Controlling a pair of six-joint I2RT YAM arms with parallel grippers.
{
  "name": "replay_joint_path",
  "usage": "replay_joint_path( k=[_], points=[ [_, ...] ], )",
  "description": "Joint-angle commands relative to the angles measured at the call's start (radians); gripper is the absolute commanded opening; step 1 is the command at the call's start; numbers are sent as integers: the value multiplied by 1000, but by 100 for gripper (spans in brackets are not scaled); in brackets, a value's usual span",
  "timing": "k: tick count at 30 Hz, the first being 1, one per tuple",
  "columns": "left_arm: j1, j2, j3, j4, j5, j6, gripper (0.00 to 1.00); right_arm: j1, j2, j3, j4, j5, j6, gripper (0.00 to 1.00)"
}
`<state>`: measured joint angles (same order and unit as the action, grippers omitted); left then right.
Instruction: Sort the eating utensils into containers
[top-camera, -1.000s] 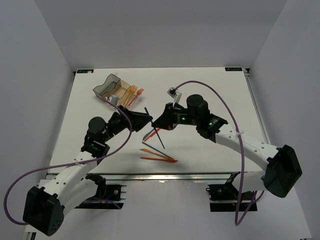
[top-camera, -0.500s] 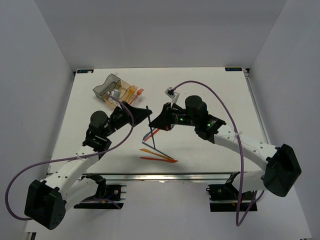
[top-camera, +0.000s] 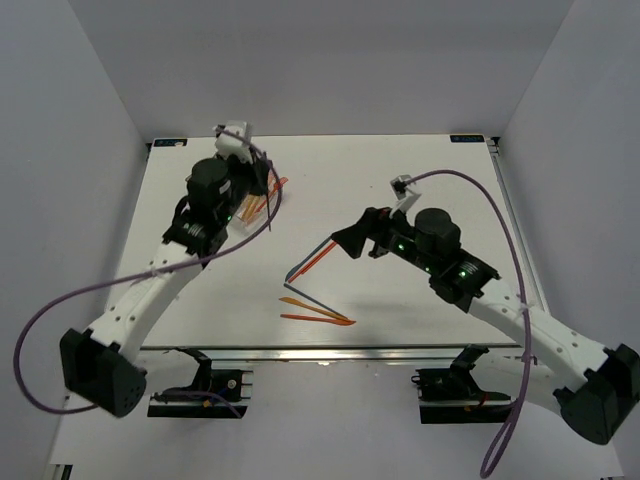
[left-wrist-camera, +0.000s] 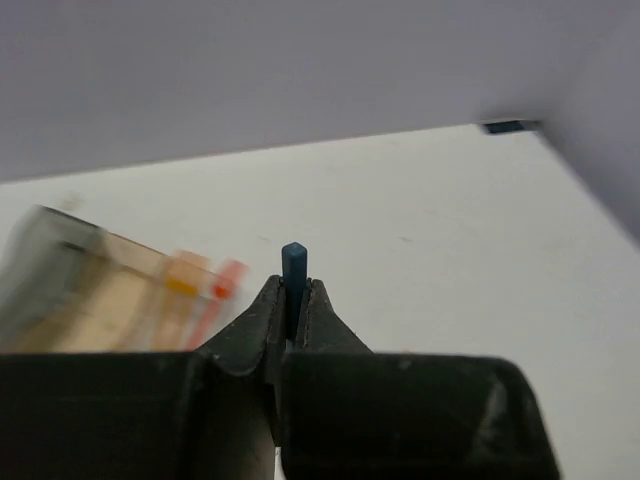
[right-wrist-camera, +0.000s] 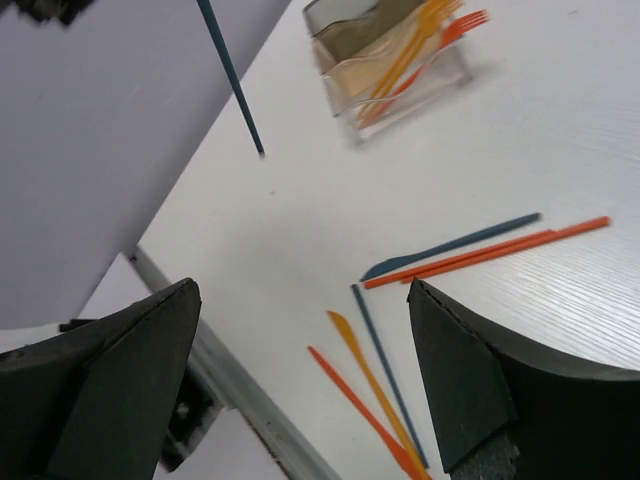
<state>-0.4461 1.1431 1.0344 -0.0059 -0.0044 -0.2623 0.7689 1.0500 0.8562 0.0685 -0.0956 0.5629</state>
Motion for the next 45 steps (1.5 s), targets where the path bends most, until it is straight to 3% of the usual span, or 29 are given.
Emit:
replay_joint_path(
  k=[1, 5, 8, 10, 13, 18, 29, 35, 38, 45],
  points=[
    [38, 178, 137, -74, -302, 388, 0, -16, -94, -63, -47, 143, -46, 89],
    [159, 366, 278, 107, -125, 648, 0, -17, -186, -95, -130, 114, -78, 89],
    [214, 536, 393, 121, -51, 716, 0, -17, -229, -120, -154, 58, -80, 89],
    [263, 605, 482, 116, 45, 725, 0, -17, -263, -147, -167, 21, -75, 89],
    [288, 708, 524, 141, 81, 742, 0, -16, -291, -169, -185, -16, -77, 89],
    [307, 809, 500, 233, 115, 736, 0, -16, -315, -184, -188, -1, -93, 89],
    [311, 888, 441, 274, 146, 768, 2, -16, -277, -166, -168, 34, -90, 89],
    [310, 865, 331, 325, 133, 772, 3, -16, -268, -163, -168, 46, -89, 89],
    [310, 845, 299, 343, 141, 756, 8, -16, -269, -158, -168, 46, -90, 89],
    [310, 801, 265, 356, 139, 749, 36, -16, -285, -166, -173, 34, -84, 89]
  ],
)
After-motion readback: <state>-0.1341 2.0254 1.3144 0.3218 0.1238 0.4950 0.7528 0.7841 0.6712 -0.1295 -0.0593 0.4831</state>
